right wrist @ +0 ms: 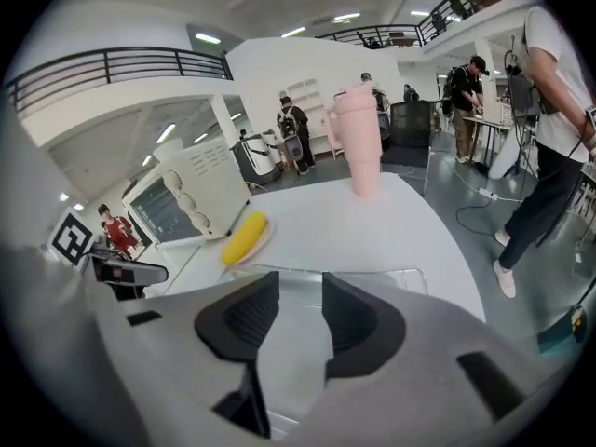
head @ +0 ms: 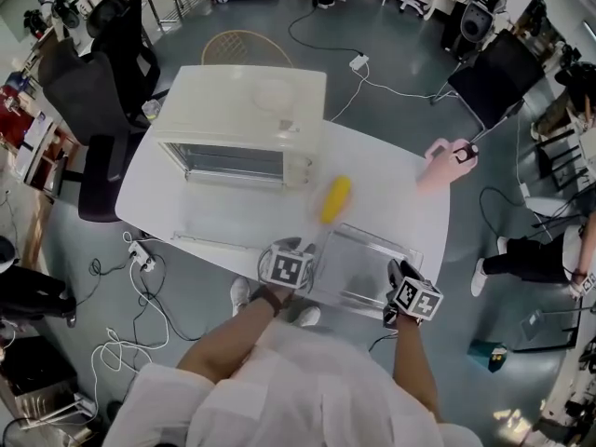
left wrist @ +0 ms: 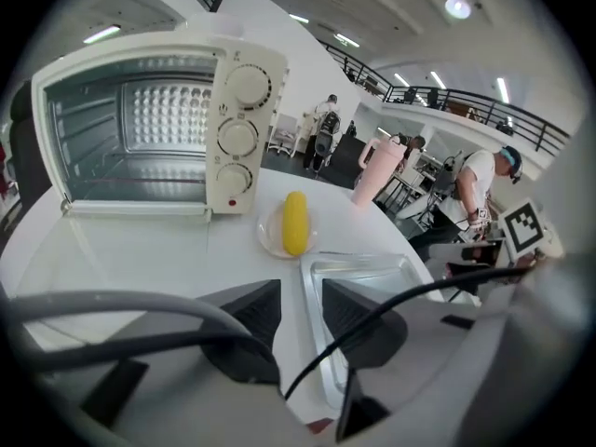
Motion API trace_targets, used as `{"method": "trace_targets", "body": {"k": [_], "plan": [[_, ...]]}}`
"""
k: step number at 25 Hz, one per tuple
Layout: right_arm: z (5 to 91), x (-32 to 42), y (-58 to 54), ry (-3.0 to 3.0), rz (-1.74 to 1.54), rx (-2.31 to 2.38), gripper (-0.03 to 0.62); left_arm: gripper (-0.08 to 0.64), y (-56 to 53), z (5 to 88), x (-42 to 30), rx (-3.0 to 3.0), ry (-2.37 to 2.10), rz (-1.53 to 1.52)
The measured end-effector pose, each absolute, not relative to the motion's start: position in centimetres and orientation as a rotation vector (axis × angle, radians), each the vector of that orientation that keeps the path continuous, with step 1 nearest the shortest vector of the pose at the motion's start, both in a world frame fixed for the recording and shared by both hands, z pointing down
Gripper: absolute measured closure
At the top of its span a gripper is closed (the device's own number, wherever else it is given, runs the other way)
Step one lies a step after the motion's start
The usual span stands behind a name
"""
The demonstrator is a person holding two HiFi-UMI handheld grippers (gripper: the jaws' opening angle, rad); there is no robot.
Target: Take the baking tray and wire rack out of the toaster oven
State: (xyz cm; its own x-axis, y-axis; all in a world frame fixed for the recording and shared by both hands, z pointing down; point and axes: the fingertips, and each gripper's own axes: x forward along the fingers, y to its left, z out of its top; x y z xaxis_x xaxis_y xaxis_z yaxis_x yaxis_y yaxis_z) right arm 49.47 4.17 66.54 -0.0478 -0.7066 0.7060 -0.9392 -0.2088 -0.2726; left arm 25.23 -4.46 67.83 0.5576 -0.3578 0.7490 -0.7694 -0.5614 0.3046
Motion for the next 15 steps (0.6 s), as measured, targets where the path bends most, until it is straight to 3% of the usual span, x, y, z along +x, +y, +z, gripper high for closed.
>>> {"method": "trace_targets", "body": {"k": [7,11,15], "plan": [[61.5,45.3,-0.1,-2.005,0.990,1.955,0.449,0.523,-7.5,62.3,22.6,2.301,-0.994,0.691],[58.7,43.3,-2.3,-2.127,0.935,1.963,0.467,0.543,-8.6,59.1,21.7,2.386,-0.957,0.524],[55.5,40.7,-3.6,-2.245,0.876,1.948,0.542,0.546,-9.2,55.1,19.6,2.443,-0.935,0.315]]}}
